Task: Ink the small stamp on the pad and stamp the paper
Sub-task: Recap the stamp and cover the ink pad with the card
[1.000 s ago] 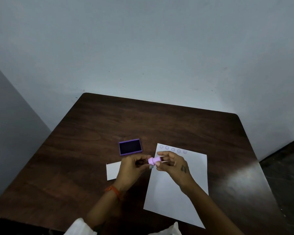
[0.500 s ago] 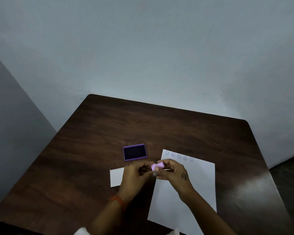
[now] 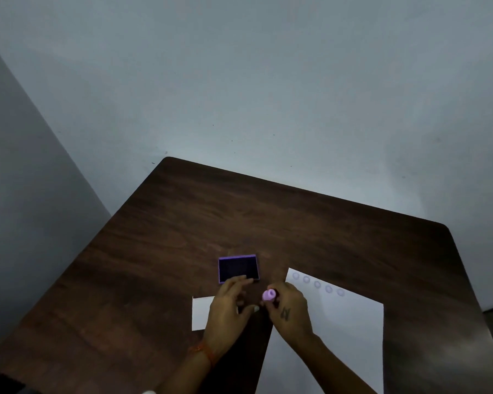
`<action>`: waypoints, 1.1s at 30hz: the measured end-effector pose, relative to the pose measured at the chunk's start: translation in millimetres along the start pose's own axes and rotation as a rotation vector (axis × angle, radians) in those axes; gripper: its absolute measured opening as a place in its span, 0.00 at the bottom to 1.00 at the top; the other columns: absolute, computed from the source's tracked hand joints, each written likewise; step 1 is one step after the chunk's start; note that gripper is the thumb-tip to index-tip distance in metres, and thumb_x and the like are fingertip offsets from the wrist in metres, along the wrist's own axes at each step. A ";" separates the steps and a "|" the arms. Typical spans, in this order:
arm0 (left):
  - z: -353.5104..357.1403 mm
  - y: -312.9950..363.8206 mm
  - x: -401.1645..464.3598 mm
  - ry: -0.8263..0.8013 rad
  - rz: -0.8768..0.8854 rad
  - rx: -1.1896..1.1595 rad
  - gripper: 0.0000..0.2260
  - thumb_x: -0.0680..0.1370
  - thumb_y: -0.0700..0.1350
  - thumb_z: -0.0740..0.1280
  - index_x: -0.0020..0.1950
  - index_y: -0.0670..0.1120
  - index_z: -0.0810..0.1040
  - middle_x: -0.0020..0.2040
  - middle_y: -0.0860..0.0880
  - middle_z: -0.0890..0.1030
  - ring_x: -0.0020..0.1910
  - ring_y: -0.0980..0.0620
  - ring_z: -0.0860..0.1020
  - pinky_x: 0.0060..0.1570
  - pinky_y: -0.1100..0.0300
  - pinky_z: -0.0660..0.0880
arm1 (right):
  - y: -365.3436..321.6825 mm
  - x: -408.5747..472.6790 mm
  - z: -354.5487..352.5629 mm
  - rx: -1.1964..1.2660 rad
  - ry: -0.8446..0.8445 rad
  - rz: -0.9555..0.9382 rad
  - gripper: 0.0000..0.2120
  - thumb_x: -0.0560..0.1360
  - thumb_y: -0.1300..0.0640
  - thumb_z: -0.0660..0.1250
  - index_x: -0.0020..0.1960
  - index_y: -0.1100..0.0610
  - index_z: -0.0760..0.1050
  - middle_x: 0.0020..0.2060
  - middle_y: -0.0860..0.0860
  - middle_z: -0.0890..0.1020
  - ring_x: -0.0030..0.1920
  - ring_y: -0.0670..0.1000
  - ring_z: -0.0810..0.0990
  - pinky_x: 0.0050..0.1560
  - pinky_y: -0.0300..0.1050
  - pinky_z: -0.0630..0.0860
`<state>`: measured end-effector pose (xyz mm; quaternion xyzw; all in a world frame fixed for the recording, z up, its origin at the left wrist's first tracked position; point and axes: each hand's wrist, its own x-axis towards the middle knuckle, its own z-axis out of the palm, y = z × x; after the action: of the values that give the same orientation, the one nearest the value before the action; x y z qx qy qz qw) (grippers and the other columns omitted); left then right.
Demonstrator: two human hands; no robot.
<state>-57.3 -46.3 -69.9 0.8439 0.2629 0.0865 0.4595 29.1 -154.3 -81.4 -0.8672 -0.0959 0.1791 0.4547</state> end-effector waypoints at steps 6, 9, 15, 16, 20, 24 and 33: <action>-6.1 -2.1 1.2 0.066 -0.026 -0.011 0.24 0.71 0.41 0.72 0.63 0.55 0.72 0.68 0.54 0.70 0.62 0.60 0.70 0.51 0.77 0.65 | -10.1 -2.6 -10.1 -0.231 -0.115 -0.103 0.28 0.69 0.35 0.63 0.54 0.58 0.77 0.53 0.53 0.81 0.53 0.53 0.78 0.54 0.42 0.76; -18.0 -3.7 -1.4 0.212 -0.073 0.016 0.25 0.71 0.42 0.72 0.64 0.57 0.70 0.68 0.55 0.70 0.64 0.60 0.66 0.61 0.65 0.63 | -28.5 -9.8 -10.0 -0.280 0.007 -0.220 0.23 0.69 0.47 0.71 0.61 0.51 0.73 0.60 0.50 0.78 0.55 0.48 0.77 0.54 0.37 0.74; -34.2 -15.2 -15.8 0.381 -0.271 0.166 0.27 0.73 0.46 0.69 0.69 0.54 0.63 0.72 0.49 0.66 0.69 0.46 0.64 0.64 0.49 0.68 | -47.1 -31.4 18.9 -0.239 -0.191 -0.173 0.27 0.70 0.52 0.72 0.66 0.50 0.67 0.66 0.50 0.72 0.62 0.50 0.74 0.63 0.48 0.74; -34.7 -17.1 -18.5 0.356 -0.340 0.183 0.28 0.73 0.47 0.69 0.70 0.52 0.61 0.72 0.46 0.65 0.69 0.44 0.64 0.65 0.47 0.68 | -45.5 -33.5 24.2 -0.264 -0.232 -0.147 0.28 0.70 0.52 0.72 0.67 0.50 0.65 0.67 0.50 0.71 0.64 0.52 0.73 0.66 0.50 0.72; -32.3 -21.3 -29.2 0.224 -0.527 0.243 0.28 0.75 0.51 0.66 0.71 0.47 0.61 0.70 0.41 0.65 0.68 0.42 0.64 0.65 0.47 0.67 | -36.8 -41.8 41.8 -0.322 -0.327 -0.058 0.27 0.72 0.52 0.69 0.68 0.53 0.63 0.68 0.50 0.71 0.66 0.51 0.71 0.69 0.44 0.65; -30.6 -17.6 -32.8 0.193 -0.553 0.215 0.25 0.76 0.48 0.64 0.70 0.45 0.61 0.69 0.41 0.65 0.67 0.43 0.64 0.66 0.49 0.66 | -36.8 -46.7 47.6 -0.331 -0.303 -0.053 0.28 0.72 0.52 0.68 0.69 0.53 0.62 0.68 0.50 0.70 0.67 0.51 0.69 0.70 0.43 0.64; -42.9 18.8 -1.3 0.287 -0.452 0.013 0.25 0.75 0.42 0.66 0.71 0.45 0.63 0.70 0.42 0.64 0.68 0.42 0.64 0.66 0.49 0.67 | -62.5 -19.8 22.8 -0.225 -0.111 -0.120 0.27 0.73 0.58 0.68 0.69 0.55 0.64 0.65 0.53 0.72 0.64 0.53 0.72 0.65 0.45 0.71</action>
<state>-68.2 -24.0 -30.2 0.7458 0.5079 0.0989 0.4196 1.7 -108.1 -37.4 -0.8942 -0.1920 0.1873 0.3583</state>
